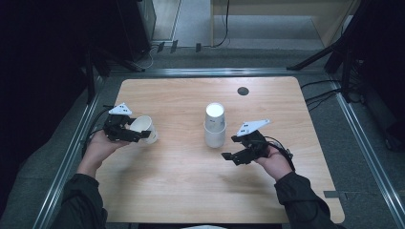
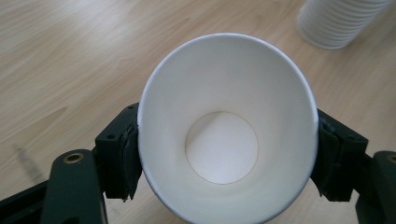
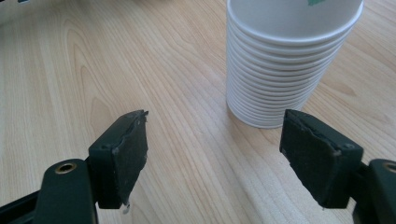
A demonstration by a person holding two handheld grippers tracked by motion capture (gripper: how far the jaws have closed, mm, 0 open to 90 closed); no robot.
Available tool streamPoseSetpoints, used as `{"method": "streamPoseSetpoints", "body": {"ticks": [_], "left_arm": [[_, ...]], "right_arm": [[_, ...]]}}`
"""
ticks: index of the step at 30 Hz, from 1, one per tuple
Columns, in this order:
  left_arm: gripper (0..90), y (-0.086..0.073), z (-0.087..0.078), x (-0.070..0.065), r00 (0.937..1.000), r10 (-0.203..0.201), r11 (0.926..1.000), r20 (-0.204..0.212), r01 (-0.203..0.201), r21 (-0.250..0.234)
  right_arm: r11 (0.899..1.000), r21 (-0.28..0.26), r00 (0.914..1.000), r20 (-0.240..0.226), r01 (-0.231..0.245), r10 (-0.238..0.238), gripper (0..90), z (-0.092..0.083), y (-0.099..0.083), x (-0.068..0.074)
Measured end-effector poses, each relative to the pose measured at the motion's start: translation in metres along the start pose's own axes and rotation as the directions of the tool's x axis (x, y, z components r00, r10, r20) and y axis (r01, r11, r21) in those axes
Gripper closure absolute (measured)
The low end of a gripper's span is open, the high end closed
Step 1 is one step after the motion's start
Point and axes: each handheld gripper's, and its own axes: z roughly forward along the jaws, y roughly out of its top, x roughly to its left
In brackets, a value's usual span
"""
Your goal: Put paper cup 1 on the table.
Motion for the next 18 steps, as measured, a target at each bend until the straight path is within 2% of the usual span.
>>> {"method": "streamPoseSetpoints", "body": {"ticks": [6, 14, 18], "left_arm": [[23.7, -0.008, 0.007, 0.008, 0.9991, -0.029, 0.9990, -0.031, 0.030, 0.032], [22.5, -0.011, 0.015, 0.009, 0.9983, -0.014, 0.9973, -0.056, 0.018, 0.071], [22.2, -0.011, 0.017, 0.008, 0.9979, -0.009, 0.9971, -0.065, 0.014, 0.075]], "right_arm": [[1.000, 0.008, 1.0000, -0.006, -0.002, 0.002, 23.6, 0.001, 0.000, 0.000], [1.000, 0.007, 1.0000, 0.009, 0.001, -0.001, 23.6, 0.002, 0.000, 0.000], [1.000, 0.007, 1.0000, 0.006, 0.003, -0.003, 23.6, 0.002, 0.000, 0.000]]}}
